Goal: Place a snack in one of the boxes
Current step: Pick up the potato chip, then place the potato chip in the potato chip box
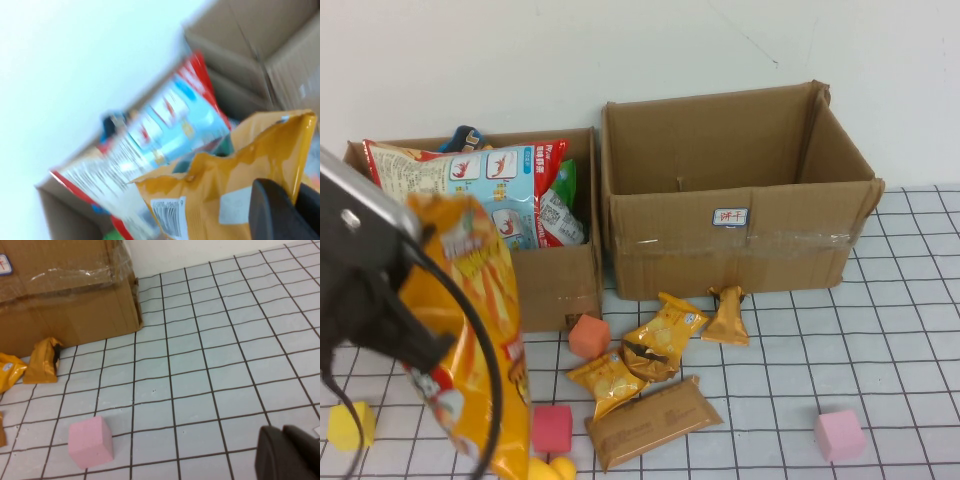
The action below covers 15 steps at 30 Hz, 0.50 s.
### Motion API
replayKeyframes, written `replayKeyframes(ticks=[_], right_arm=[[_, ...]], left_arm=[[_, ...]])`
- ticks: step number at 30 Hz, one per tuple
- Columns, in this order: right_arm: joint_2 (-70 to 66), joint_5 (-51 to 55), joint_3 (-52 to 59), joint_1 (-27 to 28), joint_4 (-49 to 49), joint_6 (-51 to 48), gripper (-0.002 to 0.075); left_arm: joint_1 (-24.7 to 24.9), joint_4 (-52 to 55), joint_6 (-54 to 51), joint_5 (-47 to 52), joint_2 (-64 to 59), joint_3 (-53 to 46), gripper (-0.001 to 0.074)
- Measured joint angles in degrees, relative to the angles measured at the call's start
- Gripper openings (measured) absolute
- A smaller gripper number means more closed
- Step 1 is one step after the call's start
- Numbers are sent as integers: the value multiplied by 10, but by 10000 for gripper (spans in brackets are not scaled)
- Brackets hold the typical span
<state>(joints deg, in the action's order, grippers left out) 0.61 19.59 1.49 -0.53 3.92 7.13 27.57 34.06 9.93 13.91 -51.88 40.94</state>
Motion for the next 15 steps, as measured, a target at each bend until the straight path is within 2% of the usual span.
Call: replayKeyframes(ticks=[8,15], right_arm=[[0,0,0,0,1,0,-1],[0,0,0,0,1,0,-1]], left_arm=[[0,0,24,-9,-5,80,0],[-6,0,46,-14,-97,209,0]])
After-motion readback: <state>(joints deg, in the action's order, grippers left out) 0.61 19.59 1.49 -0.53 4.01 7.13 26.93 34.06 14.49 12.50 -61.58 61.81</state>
